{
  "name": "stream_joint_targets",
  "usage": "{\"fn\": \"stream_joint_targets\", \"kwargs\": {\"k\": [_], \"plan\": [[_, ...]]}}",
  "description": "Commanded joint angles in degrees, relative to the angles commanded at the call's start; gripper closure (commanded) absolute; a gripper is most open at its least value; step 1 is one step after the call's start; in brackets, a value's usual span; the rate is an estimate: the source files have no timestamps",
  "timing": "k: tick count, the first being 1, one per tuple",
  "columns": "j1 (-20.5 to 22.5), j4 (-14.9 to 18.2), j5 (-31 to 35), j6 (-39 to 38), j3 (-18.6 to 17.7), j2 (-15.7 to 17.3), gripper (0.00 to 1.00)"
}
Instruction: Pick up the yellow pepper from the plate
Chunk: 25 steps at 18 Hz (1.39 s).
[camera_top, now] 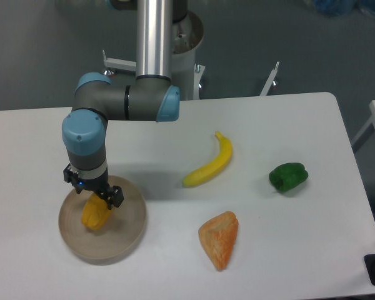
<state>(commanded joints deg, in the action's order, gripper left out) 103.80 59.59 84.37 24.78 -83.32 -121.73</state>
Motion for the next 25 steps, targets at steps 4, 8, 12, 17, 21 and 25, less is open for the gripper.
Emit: {"fn": "stream_joint_targets", "kwargs": {"k": [4,8,12,17,21,25], "plan": [[0.00,0.00,-0.09,0.00,0.00,0.00,0.31],[0.00,0.00,-0.09,0.09,0.09,0.18,0.44],[0.00,0.00,-0.09,0.18,0.35,0.18,0.49],[0.52,0.09,0.00,3.24,0.79,0.88,0.53],[6.93,0.53,6.40,9.91,1.58,3.16,0.52],[13.42,1.14,7.56,18.26,1.76,4.30,0.52]]}}
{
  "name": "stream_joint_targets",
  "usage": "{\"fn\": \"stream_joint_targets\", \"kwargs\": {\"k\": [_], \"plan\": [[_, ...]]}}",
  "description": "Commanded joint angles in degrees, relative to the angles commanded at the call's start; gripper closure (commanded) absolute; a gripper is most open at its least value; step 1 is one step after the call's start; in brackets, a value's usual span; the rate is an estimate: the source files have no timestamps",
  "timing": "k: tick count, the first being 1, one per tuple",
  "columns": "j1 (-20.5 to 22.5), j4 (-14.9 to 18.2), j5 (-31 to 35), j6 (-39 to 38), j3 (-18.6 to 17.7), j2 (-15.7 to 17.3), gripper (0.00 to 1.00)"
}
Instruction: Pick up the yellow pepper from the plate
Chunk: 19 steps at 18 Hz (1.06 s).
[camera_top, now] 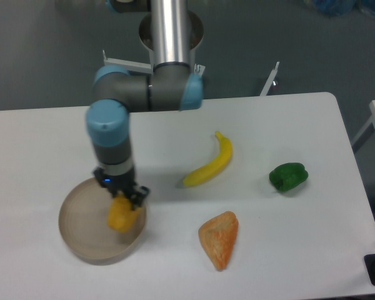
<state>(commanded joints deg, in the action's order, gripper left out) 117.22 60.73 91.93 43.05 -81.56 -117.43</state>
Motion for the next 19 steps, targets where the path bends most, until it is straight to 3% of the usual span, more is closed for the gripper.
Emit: {"fn": "stream_joint_targets", "kwargs": {"k": [3,7,12,19], "plan": [[5.98,0.00,-0.26,6.76,0.44,0.80,0.52],[10.21,0.09,-0.18,10.65,2.63,-0.08,0.52],[12.24,0.00,0.00,13.12,5.71,-2.62,0.52],[13.03,-0.09,0.09,12.94,5.71,-2.89,0.52]]}}
